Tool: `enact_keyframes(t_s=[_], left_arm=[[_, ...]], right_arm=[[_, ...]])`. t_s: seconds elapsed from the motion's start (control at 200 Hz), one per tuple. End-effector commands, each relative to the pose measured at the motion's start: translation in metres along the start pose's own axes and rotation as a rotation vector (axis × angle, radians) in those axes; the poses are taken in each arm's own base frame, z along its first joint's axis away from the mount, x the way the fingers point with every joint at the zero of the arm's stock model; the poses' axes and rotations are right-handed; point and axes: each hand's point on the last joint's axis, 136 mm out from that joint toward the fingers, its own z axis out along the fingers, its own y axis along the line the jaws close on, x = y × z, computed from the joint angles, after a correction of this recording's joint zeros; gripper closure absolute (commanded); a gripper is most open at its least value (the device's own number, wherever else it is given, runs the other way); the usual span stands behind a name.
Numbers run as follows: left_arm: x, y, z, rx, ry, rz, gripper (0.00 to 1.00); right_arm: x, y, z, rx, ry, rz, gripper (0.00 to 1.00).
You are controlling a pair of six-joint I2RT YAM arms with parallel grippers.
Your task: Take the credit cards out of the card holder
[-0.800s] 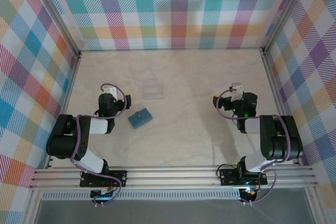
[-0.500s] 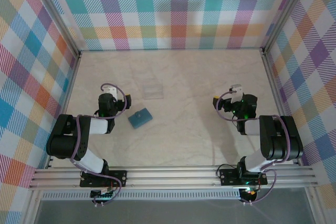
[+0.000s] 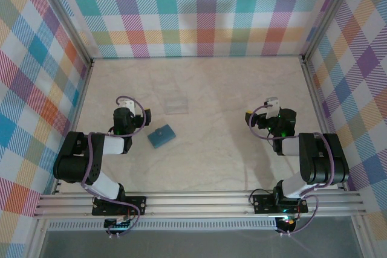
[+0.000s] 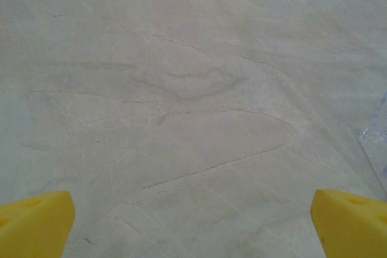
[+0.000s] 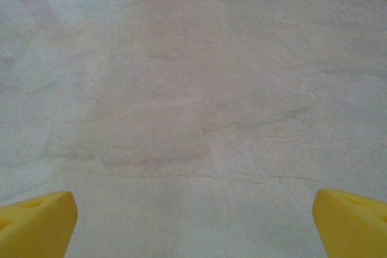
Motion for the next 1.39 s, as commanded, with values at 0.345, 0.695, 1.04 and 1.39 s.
enact_keyframes(t_s=[0.345,0.695,1.04,1.39], left_arm=[[-0.006,0.002,0.000,0.005,-0.026,0.006,0.00],[-0.031,0.014,-0.013,-0.129,0.048,-0.012,0.00],[-0.067,-0.031,-0.042,-0.032,0.279,-0.180,0.00],[-0.067,-0.081,-0.031,0.081,0.479,-0.255,0.04]], right_arm=[[-0.012,-0.004,0.003,-0.001,-0.023,-0.002,0.00],[-0.028,-0.005,-0.004,0.051,0.070,0.046,0.00],[-0.055,0.038,-0.021,0.065,0.274,0.159,0.18],[-0.065,0.114,-0.015,-0.027,0.446,0.279,0.34]])
